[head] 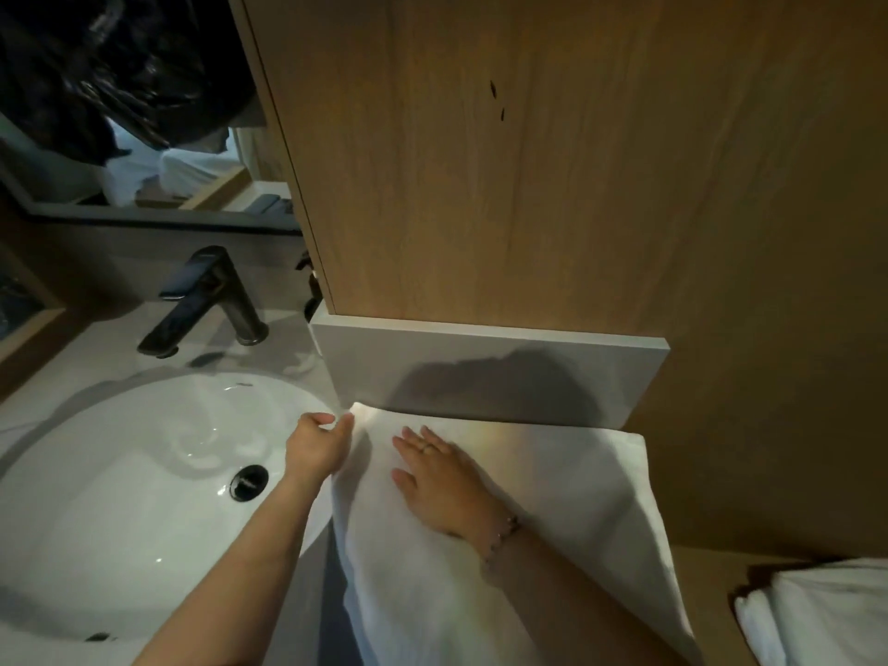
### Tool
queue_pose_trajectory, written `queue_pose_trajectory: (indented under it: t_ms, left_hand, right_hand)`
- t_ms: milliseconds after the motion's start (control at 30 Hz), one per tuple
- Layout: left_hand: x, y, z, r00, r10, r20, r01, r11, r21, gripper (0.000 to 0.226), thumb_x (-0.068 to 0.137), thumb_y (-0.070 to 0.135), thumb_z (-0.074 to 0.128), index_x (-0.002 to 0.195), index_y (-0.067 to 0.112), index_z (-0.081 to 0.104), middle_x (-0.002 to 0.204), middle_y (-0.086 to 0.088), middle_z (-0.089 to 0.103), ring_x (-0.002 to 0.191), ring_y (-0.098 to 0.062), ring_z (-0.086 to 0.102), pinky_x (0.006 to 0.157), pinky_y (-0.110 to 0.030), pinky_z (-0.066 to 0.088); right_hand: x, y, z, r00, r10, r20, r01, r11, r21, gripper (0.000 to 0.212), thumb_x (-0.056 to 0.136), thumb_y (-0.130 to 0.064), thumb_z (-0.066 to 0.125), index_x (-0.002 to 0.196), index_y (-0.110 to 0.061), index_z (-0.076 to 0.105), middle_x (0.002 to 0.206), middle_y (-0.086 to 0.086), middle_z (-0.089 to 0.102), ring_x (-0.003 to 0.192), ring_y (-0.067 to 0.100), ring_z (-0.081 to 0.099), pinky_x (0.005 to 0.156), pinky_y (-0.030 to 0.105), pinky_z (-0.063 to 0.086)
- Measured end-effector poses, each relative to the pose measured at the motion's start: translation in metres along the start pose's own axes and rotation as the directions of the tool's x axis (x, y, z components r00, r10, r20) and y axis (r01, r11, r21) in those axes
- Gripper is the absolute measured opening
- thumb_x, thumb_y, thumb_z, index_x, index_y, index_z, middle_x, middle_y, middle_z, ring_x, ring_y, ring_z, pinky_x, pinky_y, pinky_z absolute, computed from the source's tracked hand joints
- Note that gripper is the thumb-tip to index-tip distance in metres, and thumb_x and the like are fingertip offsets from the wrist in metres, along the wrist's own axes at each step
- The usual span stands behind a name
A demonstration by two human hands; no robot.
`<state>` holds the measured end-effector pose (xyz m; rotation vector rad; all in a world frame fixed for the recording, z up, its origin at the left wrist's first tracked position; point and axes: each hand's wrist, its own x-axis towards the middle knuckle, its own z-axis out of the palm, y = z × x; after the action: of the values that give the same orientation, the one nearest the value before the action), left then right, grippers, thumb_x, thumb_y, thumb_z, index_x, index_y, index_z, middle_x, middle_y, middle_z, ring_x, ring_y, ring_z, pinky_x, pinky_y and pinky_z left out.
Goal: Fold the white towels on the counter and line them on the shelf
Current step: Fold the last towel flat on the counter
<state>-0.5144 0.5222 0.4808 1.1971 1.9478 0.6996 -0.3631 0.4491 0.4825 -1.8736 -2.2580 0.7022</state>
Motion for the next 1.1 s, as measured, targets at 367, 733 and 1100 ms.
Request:
queue_pose_trajectory:
  t_ms: [367, 733, 1100]
  left_hand:
    - [-0.041, -0.027, -0.022, 0.932, -0.058, 0.357, 0.094, 0.992, -0.085, 0.031, 0.094, 0.03, 0.054, 0.072, 0.009, 0.057, 0.068, -0.004, 0.053, 0.059, -0.016, 0.053, 0.044, -0.02, 0.048]
    - [-0.063, -0.039, -0.028, 0.99, 0.091, 0.105, -0.113, 0.968, 0.223, 0.031, 0.092, 0.033, 0.053, 0.103, 0.006, 0.064, 0.107, -0.013, 0.067, 0.106, -0.03, 0.057, 0.073, -0.025, 0.034]
    - [-0.1, -0.05, -0.034, 0.942, -0.052, 0.332, 0.107, 0.983, -0.149, 0.024, 0.093, 0.026, 0.056, 0.097, 0.004, 0.064, 0.069, -0.001, 0.057, 0.058, -0.013, 0.054, 0.041, -0.015, 0.041]
  right_hand:
    - [0.015, -0.001, 0.007, 0.993, 0.062, 0.101, -0.055, 0.996, -0.072, 0.051, 0.103, -0.034, 0.022, 0.151, -0.02, 0.012, 0.159, -0.006, 0.0, 0.146, 0.016, -0.003, 0.116, 0.037, 0.003]
    - [0.006, -0.003, 0.013, 0.996, 0.065, 0.054, -0.054, 0.981, -0.188, 0.055, 0.102, -0.037, 0.018, 0.152, -0.02, 0.001, 0.159, -0.006, -0.006, 0.146, 0.014, -0.008, 0.117, 0.035, -0.002]
    - [0.005, -0.021, 0.0, 0.998, 0.005, 0.067, -0.001, 0.997, -0.074, 0.053, 0.103, -0.028, 0.025, 0.151, -0.014, 0.01, 0.159, 0.001, 0.0, 0.146, 0.014, 0.0, 0.116, 0.028, 0.003]
